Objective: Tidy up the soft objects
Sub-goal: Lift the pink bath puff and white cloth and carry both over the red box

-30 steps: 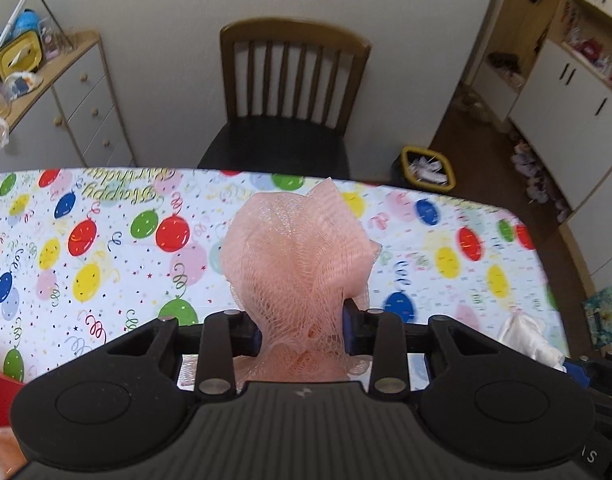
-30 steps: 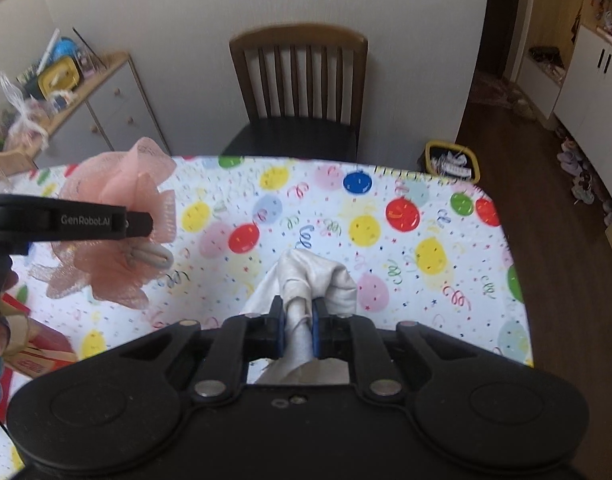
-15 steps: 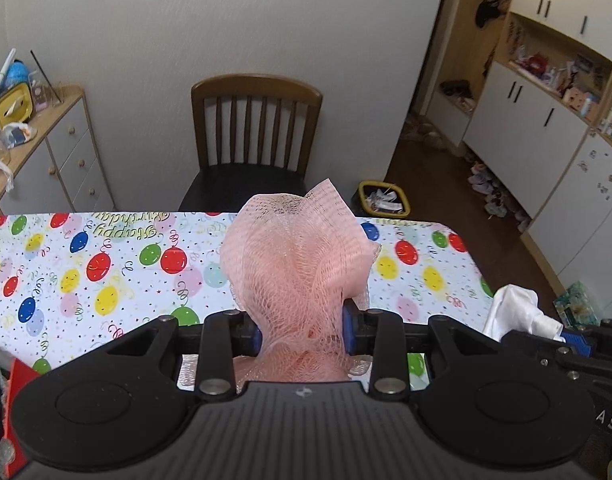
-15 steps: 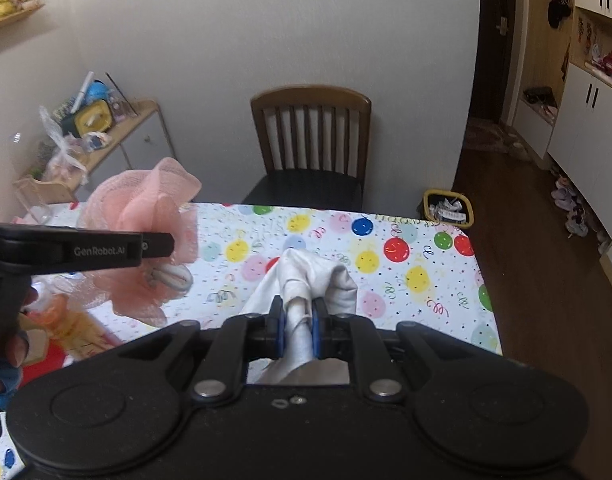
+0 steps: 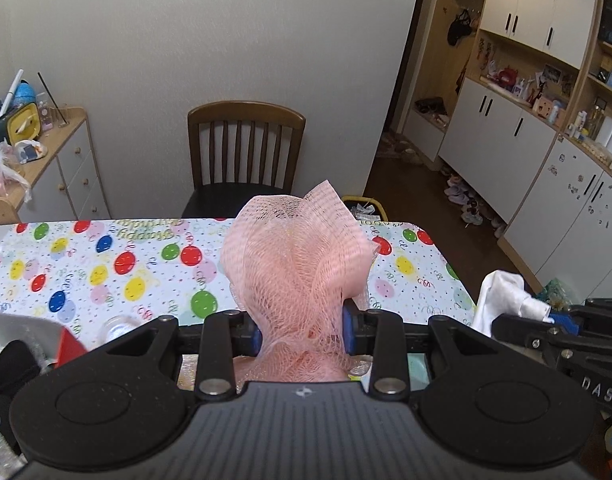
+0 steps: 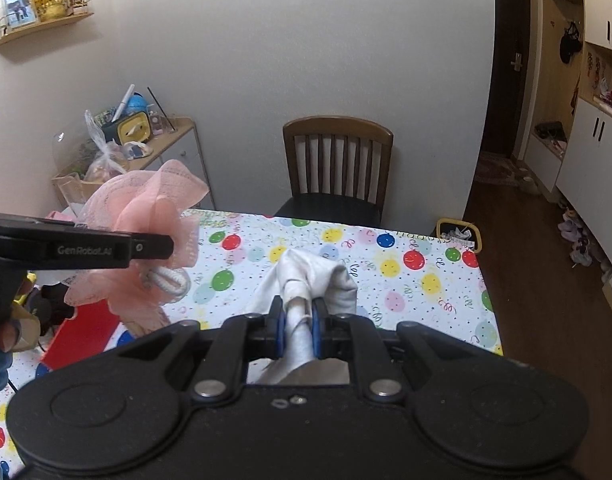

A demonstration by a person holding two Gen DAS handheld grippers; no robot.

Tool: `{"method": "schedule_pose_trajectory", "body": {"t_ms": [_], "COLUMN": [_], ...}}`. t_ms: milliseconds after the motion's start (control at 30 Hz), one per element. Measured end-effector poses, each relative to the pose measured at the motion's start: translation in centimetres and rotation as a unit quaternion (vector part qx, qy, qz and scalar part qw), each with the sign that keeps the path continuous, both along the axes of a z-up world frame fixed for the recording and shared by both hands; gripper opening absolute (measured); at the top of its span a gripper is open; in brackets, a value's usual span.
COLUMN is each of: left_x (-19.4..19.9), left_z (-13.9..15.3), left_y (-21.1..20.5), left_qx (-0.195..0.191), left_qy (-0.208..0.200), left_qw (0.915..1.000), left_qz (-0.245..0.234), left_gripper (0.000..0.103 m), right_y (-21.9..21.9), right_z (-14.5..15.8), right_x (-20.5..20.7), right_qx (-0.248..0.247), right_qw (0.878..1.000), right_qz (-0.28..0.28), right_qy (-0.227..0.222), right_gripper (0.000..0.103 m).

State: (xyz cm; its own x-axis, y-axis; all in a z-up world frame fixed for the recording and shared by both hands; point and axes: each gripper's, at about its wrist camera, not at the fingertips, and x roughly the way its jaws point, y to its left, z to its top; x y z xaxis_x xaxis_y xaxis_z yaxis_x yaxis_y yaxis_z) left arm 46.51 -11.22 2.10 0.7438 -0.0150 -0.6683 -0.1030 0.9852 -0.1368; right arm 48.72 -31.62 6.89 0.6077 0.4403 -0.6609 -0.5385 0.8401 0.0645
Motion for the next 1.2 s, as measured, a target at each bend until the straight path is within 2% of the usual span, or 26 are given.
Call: {"method": "schedule_pose_trajectory", "body": {"t_ms": [233, 500, 700, 933, 1200], "left_x": [-4.8, -9.8, -12.7, -15.3, -16.6], "left_z": [0.8, 0.6, -0.4, -1.2, -2.1], "left_y": [2.6, 5.8, 9.4, 15.5, 23.9], "left_qx": [-0.014, 0.019, 0.02, 0.026, 0.045], "left_qy": [-0.011, -0.019, -0.011, 0.0, 0.015], "left_qw": [0.9998, 0.9996, 0.9997, 0.9997, 0.9985], "left_qz": [0.004, 0.002, -0.003, 0.002, 0.026], "left_gripper": [0.034, 0.034, 0.034, 0.034, 0.034], "right_y": [2.0, 6.9, 11.7, 17.7, 25.5], "right_z": [0.8, 0.0, -1.0, -2.1, -3.8], "right_x": [-4.2, -9.2, -11.8, -13.8, -14.8], "right_qx": [0.012, 0.022, 0.02, 0.015, 0.006], "right_qw": [1.0, 0.999, 0.999, 0.999, 0.998], "right_qz": [0.0, -0.008, 0.001, 0.025, 0.059], "right_qy": [-0.022, -0.037, -0.029, -0.021, -0.011], "right_gripper": [0.011, 0.011, 0.011, 0.011, 0.011]}}
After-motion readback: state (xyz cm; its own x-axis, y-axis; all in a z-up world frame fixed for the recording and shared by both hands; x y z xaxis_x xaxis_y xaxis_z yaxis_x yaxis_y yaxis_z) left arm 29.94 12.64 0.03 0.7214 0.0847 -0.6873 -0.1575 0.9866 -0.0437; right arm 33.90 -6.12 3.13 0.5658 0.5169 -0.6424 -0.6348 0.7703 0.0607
